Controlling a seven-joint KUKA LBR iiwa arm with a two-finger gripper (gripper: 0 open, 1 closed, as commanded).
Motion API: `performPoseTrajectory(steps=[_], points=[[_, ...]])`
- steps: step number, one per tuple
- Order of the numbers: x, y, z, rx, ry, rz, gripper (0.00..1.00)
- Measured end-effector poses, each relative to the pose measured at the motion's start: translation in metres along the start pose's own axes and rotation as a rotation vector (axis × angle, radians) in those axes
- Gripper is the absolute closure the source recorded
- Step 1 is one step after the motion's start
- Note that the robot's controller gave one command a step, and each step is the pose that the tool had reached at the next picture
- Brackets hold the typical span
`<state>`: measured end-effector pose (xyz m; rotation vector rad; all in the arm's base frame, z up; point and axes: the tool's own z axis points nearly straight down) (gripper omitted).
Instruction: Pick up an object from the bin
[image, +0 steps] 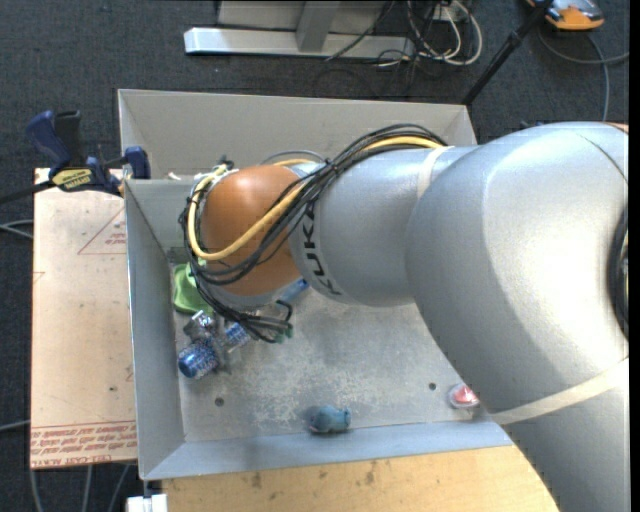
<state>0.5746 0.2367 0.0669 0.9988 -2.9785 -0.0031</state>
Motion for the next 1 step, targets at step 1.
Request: performPoseTrajectory(steps=[1], points=[[-0.0019,0.0004,-0.0878,0.003,-0.008,0.002,1.00]])
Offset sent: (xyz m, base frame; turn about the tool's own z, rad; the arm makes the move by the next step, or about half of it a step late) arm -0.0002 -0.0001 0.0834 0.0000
